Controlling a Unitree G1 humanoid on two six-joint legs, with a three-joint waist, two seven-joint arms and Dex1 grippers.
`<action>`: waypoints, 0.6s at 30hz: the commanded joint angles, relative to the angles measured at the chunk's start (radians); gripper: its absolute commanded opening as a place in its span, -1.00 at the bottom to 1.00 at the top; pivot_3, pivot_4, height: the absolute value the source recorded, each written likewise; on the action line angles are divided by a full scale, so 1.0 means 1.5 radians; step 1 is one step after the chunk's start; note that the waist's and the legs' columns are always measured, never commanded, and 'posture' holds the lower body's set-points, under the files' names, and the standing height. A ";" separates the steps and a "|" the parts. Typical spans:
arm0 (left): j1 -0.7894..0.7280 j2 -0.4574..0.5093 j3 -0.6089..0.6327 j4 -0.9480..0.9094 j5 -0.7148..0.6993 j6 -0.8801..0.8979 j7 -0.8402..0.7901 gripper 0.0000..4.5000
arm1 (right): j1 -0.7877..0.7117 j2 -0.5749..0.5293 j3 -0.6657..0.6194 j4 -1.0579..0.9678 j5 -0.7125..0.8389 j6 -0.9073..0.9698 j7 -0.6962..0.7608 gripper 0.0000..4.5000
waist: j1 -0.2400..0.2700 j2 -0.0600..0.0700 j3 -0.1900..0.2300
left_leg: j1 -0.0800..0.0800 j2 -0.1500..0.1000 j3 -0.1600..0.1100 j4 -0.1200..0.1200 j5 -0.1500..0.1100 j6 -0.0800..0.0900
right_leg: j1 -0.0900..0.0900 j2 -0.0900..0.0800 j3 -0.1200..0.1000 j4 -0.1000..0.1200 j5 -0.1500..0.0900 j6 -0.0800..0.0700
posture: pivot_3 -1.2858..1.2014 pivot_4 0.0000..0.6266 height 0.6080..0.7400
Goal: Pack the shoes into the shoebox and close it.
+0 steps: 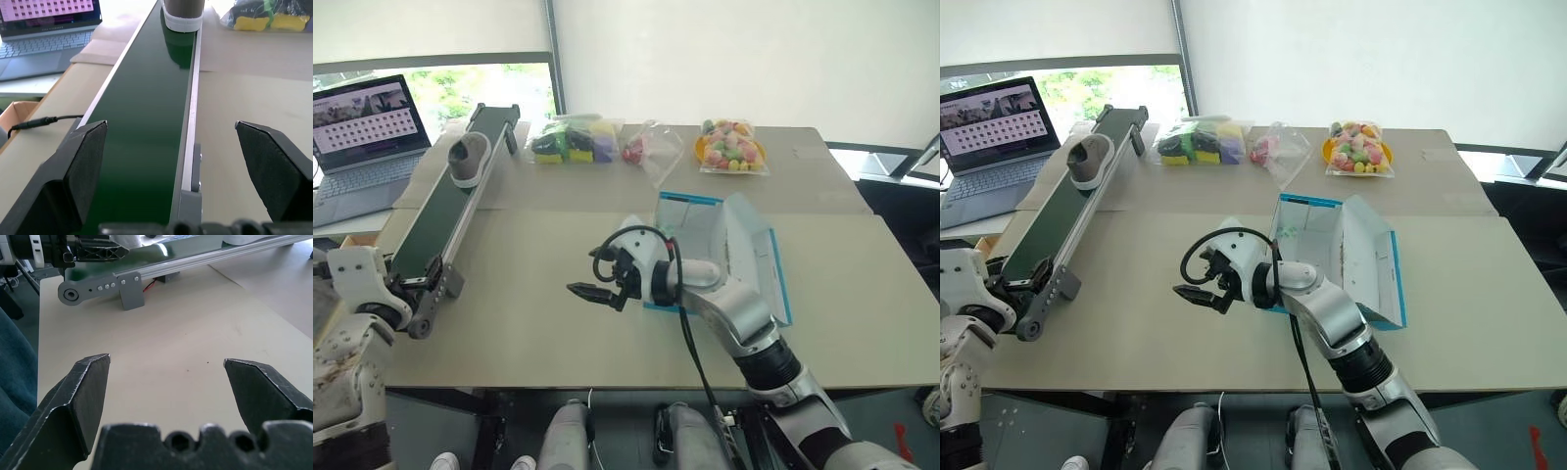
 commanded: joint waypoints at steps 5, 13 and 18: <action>-0.007 0.008 0.006 0.014 0.006 -0.013 -0.002 1.00 | 0.008 -0.018 0.001 -0.042 0.003 -0.022 0.031 0.95 | 0.000 0.000 0.000 | 0.000 0.000 0.000 0.000 0.000 0.000 | 0.000 0.000 0.000 0.000 0.000 0.000 | 0.03 -0.52 0.10; -0.008 0.005 0.006 0.024 0.005 -0.021 -0.003 1.00 | 0.015 -0.021 0.005 -0.047 0.001 -0.022 0.045 0.95 | 0.000 0.000 0.000 | 0.000 0.000 -0.001 0.000 0.000 0.000 | 0.000 0.000 0.000 0.000 0.000 0.000 | 0.03 -0.52 0.10; -0.009 0.004 0.005 0.030 0.005 -0.024 -0.004 1.00 | 0.013 -0.021 0.002 -0.046 -0.001 -0.022 0.046 0.95 | 0.000 0.000 0.000 | 0.000 0.000 -0.001 0.000 0.000 0.000 | 0.000 0.000 0.000 0.000 0.000 0.000 | 0.03 -0.52 0.10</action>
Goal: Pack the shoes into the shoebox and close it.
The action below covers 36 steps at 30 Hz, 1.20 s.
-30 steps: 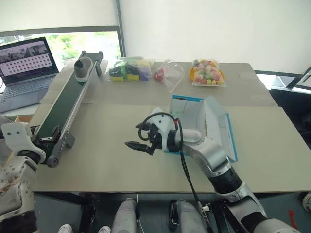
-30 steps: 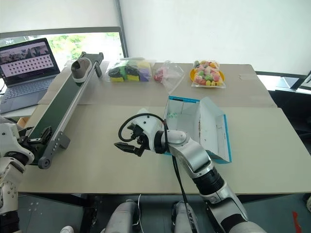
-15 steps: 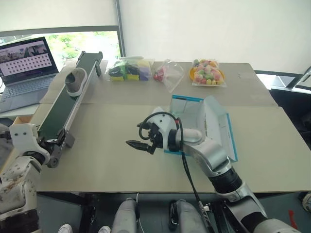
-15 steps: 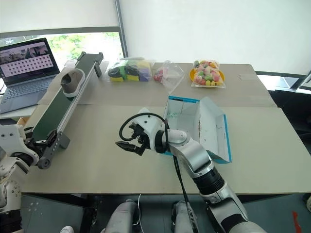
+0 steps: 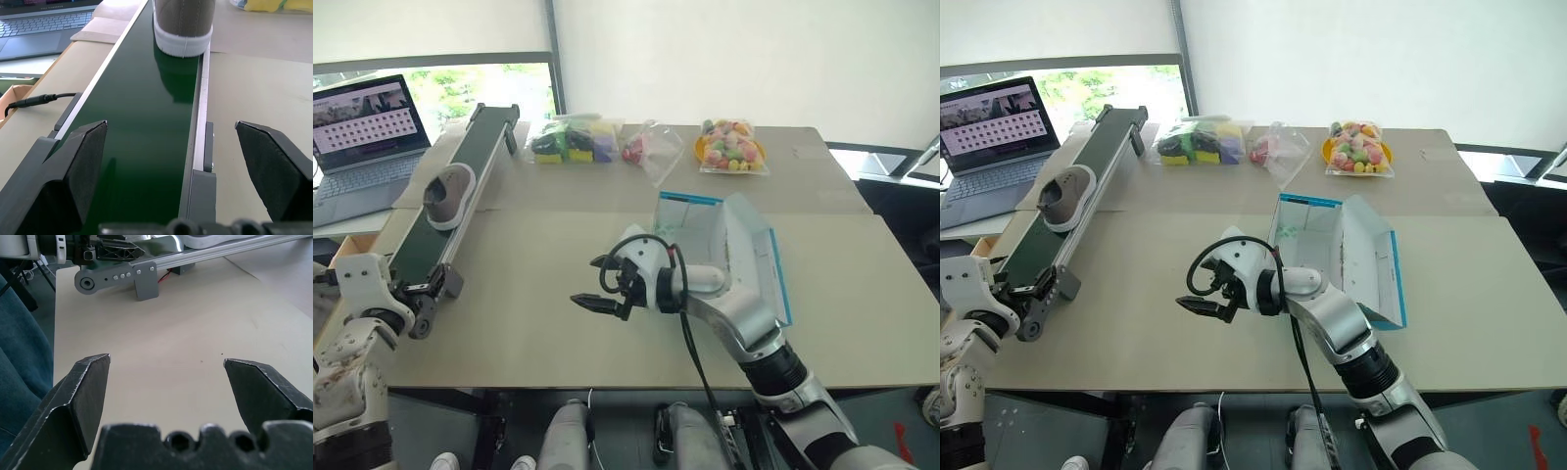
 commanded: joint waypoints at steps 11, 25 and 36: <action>-0.030 0.006 -0.016 0.045 0.022 -0.023 0.001 1.00 | -0.008 0.008 -0.013 -0.036 0.001 -0.011 -0.004 0.95 | 0.000 0.000 0.000 | 0.000 0.000 0.000 0.000 0.000 0.000 | 0.000 0.000 0.000 0.000 0.000 0.000 | 0.03 -0.52 0.10; -0.092 -0.026 -0.005 0.041 -0.009 -0.008 0.029 0.15 | -0.030 0.016 -0.062 -0.026 0.017 -0.003 -0.022 1.00 | 0.006 0.000 0.000 | 0.000 0.000 0.000 0.000 0.000 0.000 | -0.001 0.000 -0.001 -0.002 0.000 0.000 | 0.03 -0.52 0.10; -0.149 -0.151 -0.074 -0.202 -0.238 0.088 0.010 0.15 | -0.113 0.162 -0.245 0.108 0.114 0.127 -0.181 1.00 | 0.001 -0.002 0.000 | -0.001 -0.001 0.001 0.000 0.000 0.000 | 0.001 0.000 0.000 -0.001 0.003 0.004 | 0.03 -0.52 0.10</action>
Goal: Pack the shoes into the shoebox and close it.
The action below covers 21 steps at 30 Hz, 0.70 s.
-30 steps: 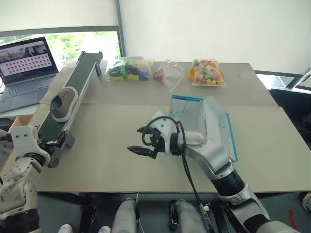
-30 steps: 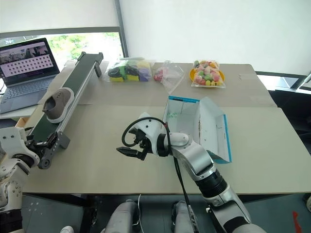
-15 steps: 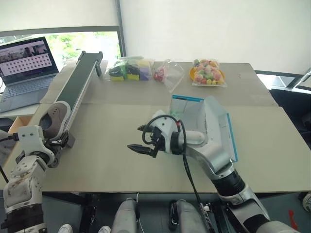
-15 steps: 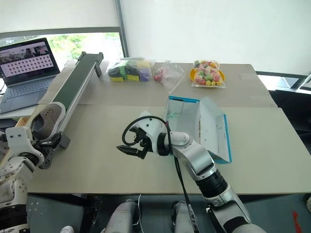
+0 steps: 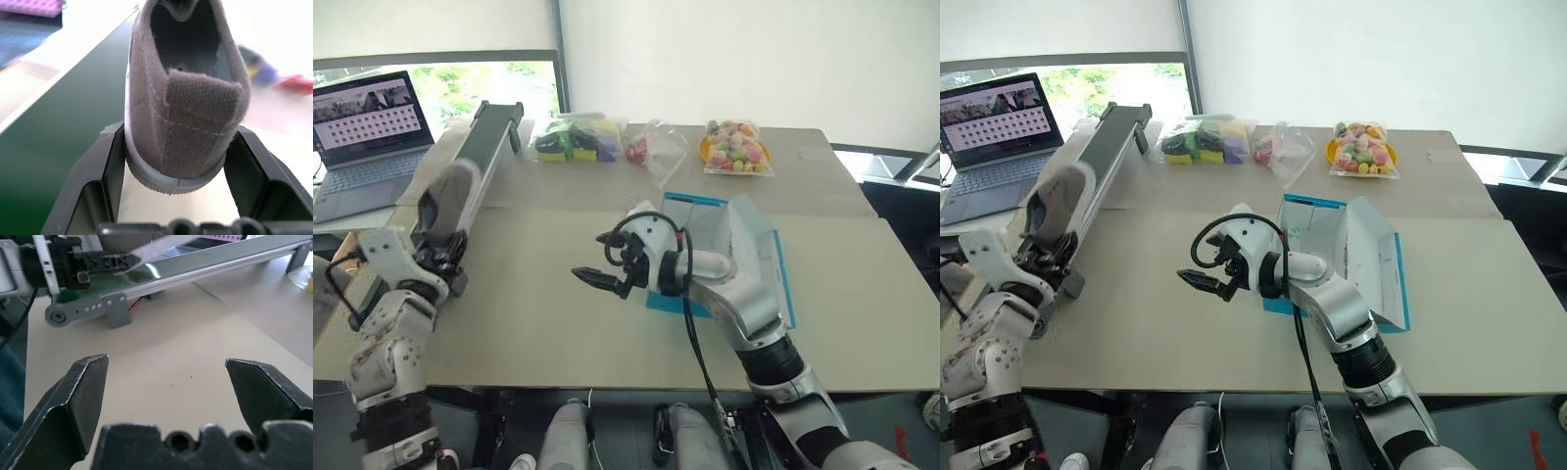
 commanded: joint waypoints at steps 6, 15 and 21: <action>-0.009 -0.052 -0.152 -0.160 -0.139 0.110 -0.012 0.15 | -0.168 0.175 -0.360 0.158 0.281 0.210 -0.238 1.00 | -0.001 0.000 0.000 | 0.001 0.000 -0.001 0.001 0.000 0.000 | 0.001 0.002 0.000 0.002 0.000 0.000 | 0.03 -0.52 0.10; -0.012 -0.041 -0.177 -0.157 -0.139 0.117 -0.012 0.15 | -0.195 0.172 -0.390 0.167 0.363 0.228 -0.327 1.00 | -0.013 0.001 0.000 | 0.000 0.000 -0.001 0.000 0.002 0.002 | 0.000 0.003 0.000 0.002 0.000 0.000 | 0.03 -0.52 0.10; -0.020 -0.040 -0.188 -0.143 -0.127 0.116 0.000 0.15 | -0.190 0.183 -0.378 0.145 0.410 0.232 -0.351 1.00 | -0.014 0.001 0.000 | 0.000 0.000 -0.001 0.000 0.002 0.002 | 0.000 0.003 0.001 0.002 0.000 0.000 | 0.03 -0.52 0.10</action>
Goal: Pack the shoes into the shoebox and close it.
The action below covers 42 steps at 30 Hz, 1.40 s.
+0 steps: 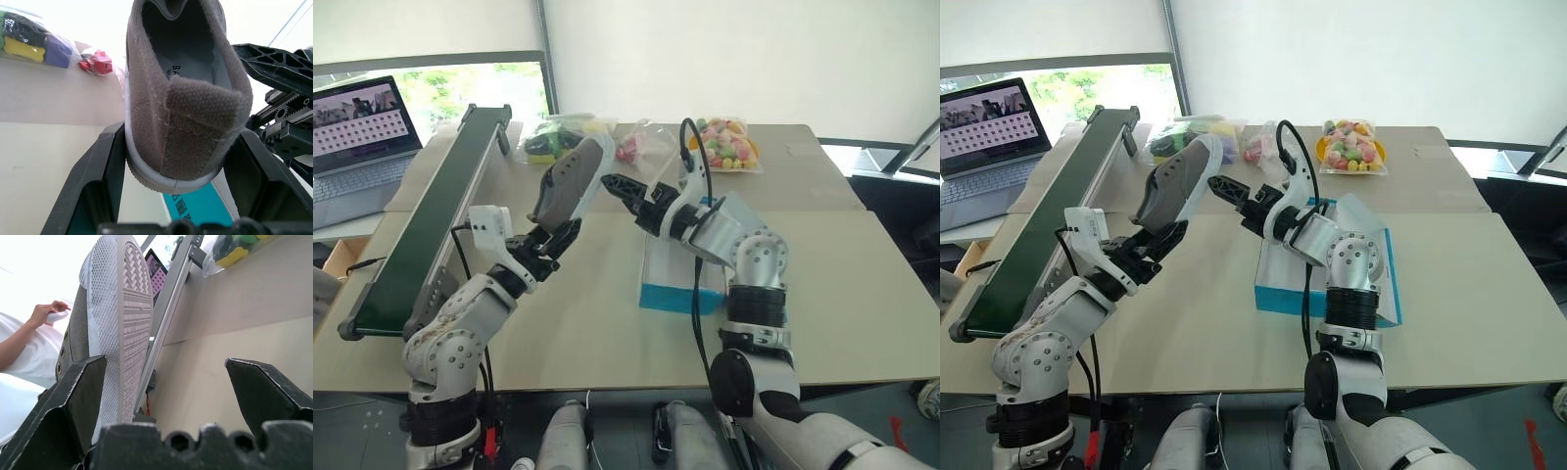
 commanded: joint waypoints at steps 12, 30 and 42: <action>-0.033 0.005 -0.026 0.016 0.024 -0.018 0.006 0.15 | -0.008 0.023 0.042 -0.055 0.101 -0.004 -0.031 1.00 | -0.002 0.000 0.000 | 0.000 0.000 0.000 0.000 0.000 0.000 | 0.000 0.000 0.000 0.000 0.000 0.000 | 0.03 -0.52 0.10; -0.032 -0.008 -0.033 0.018 0.031 -0.024 -0.008 0.14 | 0.012 0.017 0.068 -0.035 0.080 -0.041 -0.031 0.71 | -0.001 0.000 0.000 | 0.000 0.000 0.000 0.000 0.000 -0.001 | 0.000 0.000 0.000 -0.001 0.000 0.000 | 0.03 -0.52 0.10; -0.031 -0.008 -0.044 0.026 0.047 -0.033 -0.014 0.14 | 0.006 0.021 0.077 -0.053 0.087 -0.041 -0.033 -0.87 | -0.002 0.000 0.000 | 0.000 0.000 -0.001 0.000 -0.001 -0.001 | 0.000 0.000 0.000 -0.001 0.000 0.000 | 0.03 -0.52 0.10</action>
